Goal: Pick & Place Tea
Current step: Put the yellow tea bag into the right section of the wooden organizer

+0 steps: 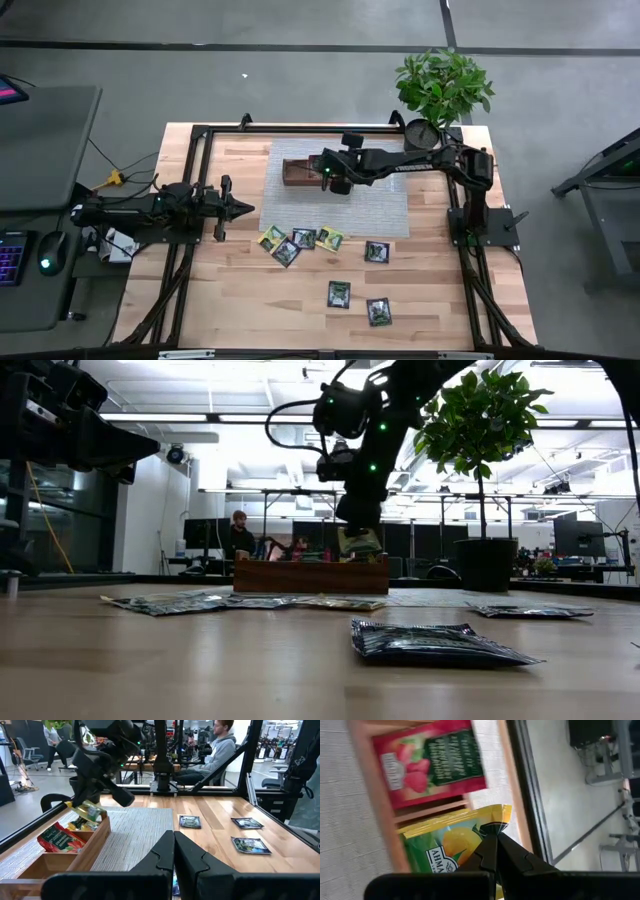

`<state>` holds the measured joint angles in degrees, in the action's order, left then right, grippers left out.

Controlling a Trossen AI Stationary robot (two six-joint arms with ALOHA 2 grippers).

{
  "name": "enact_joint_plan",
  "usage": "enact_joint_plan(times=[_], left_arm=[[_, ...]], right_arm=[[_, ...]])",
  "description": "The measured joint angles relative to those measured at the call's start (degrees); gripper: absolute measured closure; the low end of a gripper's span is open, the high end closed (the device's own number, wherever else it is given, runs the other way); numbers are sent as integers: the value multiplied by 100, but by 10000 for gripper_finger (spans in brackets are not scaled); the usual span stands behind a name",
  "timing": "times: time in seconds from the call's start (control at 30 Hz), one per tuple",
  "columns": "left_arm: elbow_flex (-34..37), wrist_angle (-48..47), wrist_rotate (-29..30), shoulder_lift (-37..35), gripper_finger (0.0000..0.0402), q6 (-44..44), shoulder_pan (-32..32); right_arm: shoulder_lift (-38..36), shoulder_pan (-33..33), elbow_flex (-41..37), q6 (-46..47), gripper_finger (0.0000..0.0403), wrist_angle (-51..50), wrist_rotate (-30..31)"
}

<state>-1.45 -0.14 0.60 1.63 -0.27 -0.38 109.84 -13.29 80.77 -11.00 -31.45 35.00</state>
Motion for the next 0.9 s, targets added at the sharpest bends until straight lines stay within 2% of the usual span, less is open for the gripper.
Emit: enact_joint_plan(times=[0.9], left_arm=[[1,0,2,-2,401,0,-2]], right_arm=[[308,-285,2,48,403,306,-417]])
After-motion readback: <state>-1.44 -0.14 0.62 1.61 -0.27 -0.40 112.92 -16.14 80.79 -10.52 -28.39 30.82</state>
